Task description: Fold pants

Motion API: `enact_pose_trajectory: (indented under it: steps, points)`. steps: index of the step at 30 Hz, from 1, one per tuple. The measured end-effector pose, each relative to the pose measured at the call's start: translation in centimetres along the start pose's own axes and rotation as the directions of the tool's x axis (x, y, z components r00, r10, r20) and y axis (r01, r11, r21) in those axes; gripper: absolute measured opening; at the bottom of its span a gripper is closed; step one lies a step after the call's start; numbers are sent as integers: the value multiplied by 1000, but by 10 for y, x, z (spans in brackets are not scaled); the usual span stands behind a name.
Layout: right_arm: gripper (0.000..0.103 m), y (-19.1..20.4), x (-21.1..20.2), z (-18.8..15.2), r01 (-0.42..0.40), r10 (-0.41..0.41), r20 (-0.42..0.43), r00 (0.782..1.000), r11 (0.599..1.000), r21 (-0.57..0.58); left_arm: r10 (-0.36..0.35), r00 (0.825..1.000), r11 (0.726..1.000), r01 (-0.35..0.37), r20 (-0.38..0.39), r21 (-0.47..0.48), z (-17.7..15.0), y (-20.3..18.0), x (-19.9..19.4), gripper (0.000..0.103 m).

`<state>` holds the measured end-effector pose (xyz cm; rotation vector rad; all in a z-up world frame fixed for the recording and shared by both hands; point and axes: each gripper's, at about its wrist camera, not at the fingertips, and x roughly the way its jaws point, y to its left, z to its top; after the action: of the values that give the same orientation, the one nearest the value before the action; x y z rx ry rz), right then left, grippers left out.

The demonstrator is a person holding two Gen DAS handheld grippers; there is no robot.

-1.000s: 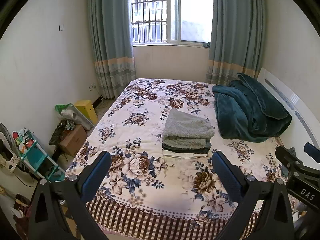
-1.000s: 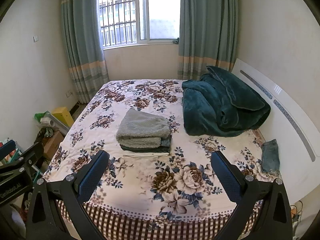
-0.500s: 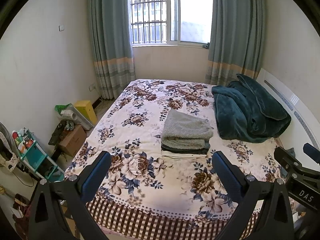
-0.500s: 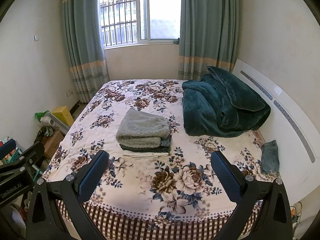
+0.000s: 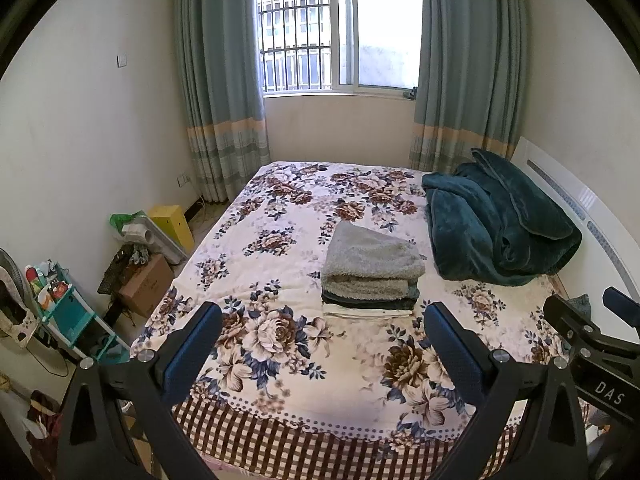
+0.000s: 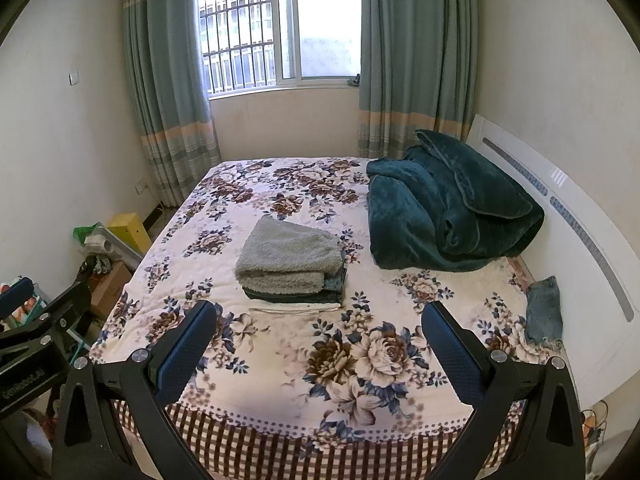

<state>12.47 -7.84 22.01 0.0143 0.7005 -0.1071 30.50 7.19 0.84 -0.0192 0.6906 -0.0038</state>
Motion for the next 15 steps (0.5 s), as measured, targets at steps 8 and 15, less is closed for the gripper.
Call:
enact_pose_trajectory:
  steps: [8,15]
  points:
    - [103,1,-1,0,0,0,0,1000,1000,4,-1,1000,1000,1,3,1,3,-2,-2,103]
    - [103,-1,0,0,2,-2,1,1000,1000,3,-1,1000,1000,1,3,1,2,-3,-2,103]
